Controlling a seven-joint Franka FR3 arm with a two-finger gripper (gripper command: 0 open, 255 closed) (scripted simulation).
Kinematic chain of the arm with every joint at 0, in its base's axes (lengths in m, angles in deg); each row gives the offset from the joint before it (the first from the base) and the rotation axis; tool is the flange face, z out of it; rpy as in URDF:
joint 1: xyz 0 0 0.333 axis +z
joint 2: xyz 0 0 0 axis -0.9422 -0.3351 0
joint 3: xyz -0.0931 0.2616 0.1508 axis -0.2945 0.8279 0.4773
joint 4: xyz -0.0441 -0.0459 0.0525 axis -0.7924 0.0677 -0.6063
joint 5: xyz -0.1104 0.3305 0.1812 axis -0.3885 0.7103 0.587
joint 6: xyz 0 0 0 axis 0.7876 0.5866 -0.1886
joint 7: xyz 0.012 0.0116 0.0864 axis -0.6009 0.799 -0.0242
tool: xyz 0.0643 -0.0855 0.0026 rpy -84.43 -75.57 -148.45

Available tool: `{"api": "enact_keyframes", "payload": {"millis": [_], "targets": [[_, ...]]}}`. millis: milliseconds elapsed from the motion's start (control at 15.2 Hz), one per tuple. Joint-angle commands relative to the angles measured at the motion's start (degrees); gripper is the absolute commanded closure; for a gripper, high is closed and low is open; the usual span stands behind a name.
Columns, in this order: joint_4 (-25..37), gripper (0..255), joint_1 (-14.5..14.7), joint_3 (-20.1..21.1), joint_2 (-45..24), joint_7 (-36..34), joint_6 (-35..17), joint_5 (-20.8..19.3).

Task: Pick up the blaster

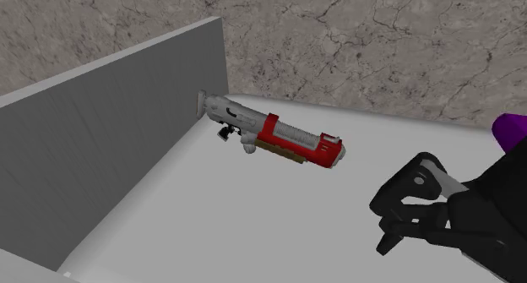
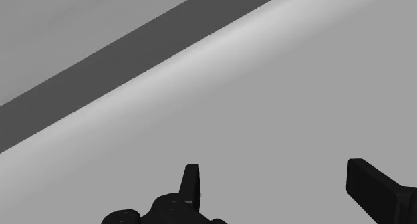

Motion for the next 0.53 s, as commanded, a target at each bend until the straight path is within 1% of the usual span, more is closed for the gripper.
{"api": "enact_keyframes", "payload": {"millis": [0,198,462], "targets": [[0.00,0,0.00,0.00,0.00,0.00,0.00,0.00],[-0.69,0,0.17,5.24,0.29,-8.53,-0.95,3.36],[0.00,0,0.29,12.27,-1.30,-19.82,-2.78,7.65]]}}
